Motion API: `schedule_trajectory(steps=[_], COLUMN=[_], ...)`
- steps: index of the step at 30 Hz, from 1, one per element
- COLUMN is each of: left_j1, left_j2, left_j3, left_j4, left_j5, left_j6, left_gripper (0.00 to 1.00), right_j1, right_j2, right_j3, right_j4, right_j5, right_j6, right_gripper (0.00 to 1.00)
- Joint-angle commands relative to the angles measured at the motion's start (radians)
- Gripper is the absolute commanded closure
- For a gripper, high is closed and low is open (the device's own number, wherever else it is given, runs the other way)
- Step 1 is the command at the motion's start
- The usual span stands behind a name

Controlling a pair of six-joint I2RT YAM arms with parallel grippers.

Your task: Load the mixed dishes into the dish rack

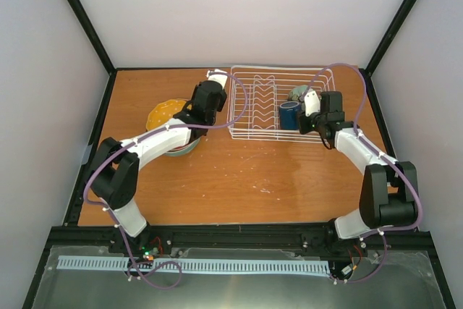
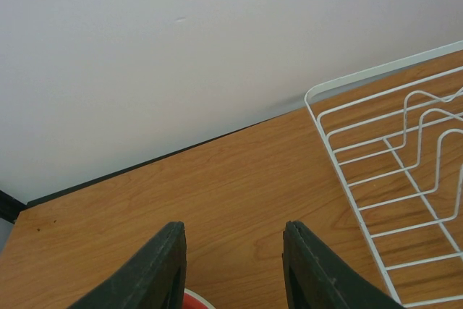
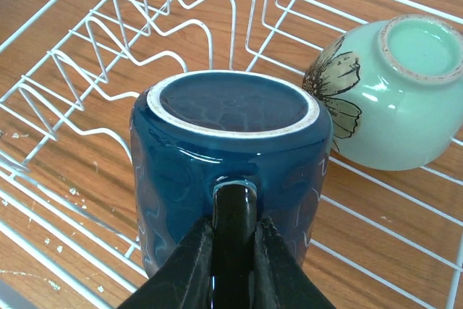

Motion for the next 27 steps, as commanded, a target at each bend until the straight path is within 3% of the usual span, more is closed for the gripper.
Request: schedule_trajectory(steps=[1, 7, 10, 14, 25, 27], left_j1=[0.019, 0.03, 0.033, 0.035, 0.035, 0.04], left_j2=[0.018, 0.035, 0.048, 0.06, 0.052, 0.048], left_j3=[0.037, 0.042, 0.052, 0.06, 0.054, 0.059], left_j4=[0.021, 0.023, 0.027, 0.03, 0.027, 0.017], left_j5=[0.019, 0.036, 0.047, 0.058, 0.057, 0.057], left_j6=[0.008, 0.006, 0.009, 0.013, 0.01, 0.005], left_gripper=[0.62, 0.62, 0.62, 0.62, 0.62, 0.62], right_j1=[-0.012, -0.015, -0.016, -0.017, -0.019, -0.023], right_j2=[0.016, 0.024, 0.01, -0.014, -0.038, -0.053], right_j3=[0.043, 0.03, 0.012, -0.013, -0.025, -0.016], right_j4=[0.075, 0.059, 0.049, 0.038, 0.04, 0.045], right_j5=[-0.006, 0.021, 0.056, 0.087, 0.162, 0.211], right_j6=[-0.01, -0.023, -0.031, -0.047, -0.038, -0.017], right_gripper=[0.97, 0.91, 0.76, 0.65, 0.63, 0.57])
